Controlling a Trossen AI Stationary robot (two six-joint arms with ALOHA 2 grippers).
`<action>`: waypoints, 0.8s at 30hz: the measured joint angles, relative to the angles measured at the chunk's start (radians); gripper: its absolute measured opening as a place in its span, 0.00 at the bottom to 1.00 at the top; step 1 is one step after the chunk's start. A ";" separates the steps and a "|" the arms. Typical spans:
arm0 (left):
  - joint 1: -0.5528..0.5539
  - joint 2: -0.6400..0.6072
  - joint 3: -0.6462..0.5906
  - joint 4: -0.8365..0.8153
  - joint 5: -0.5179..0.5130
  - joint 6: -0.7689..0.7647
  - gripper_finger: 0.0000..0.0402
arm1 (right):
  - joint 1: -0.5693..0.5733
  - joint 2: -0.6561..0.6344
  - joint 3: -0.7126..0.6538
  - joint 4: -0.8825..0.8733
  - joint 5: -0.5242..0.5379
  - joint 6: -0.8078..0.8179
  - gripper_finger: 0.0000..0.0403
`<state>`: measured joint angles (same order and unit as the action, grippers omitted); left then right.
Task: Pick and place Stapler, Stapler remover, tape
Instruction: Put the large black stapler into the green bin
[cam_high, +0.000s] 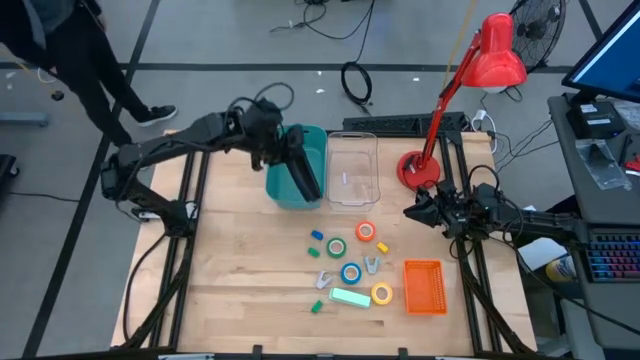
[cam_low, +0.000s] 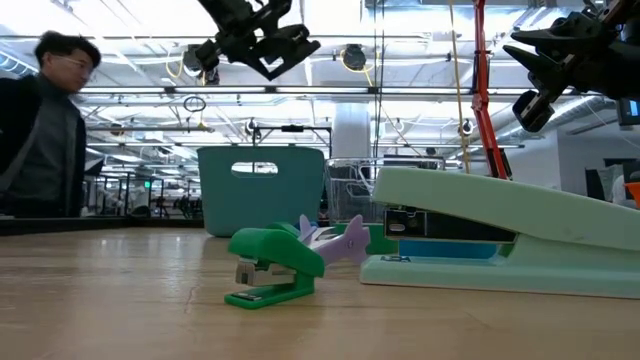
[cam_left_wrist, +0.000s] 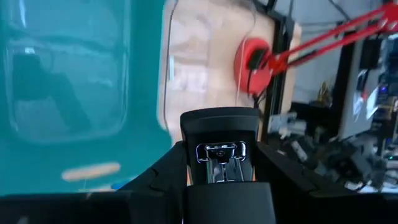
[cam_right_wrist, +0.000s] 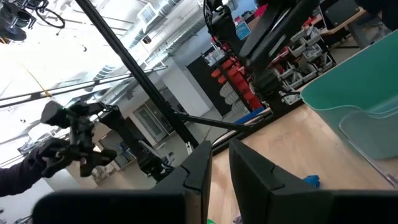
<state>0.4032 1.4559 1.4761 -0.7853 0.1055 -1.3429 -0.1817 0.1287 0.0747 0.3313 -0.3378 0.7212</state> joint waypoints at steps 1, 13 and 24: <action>0.018 0.000 0.002 -0.003 0.000 0.008 0.39 | 0.000 0.000 0.000 0.000 0.000 0.000 0.12; 0.223 0.035 0.002 -0.077 -0.004 0.094 0.39 | 0.000 0.000 0.000 0.000 0.000 0.000 0.12; 0.296 0.149 0.002 -0.042 0.035 0.159 0.39 | 0.000 0.000 0.000 0.000 0.000 0.000 0.12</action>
<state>0.6995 1.6048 1.4780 -0.8278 0.1410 -1.1837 -0.1817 0.1287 0.0749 0.3313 -0.3378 0.7216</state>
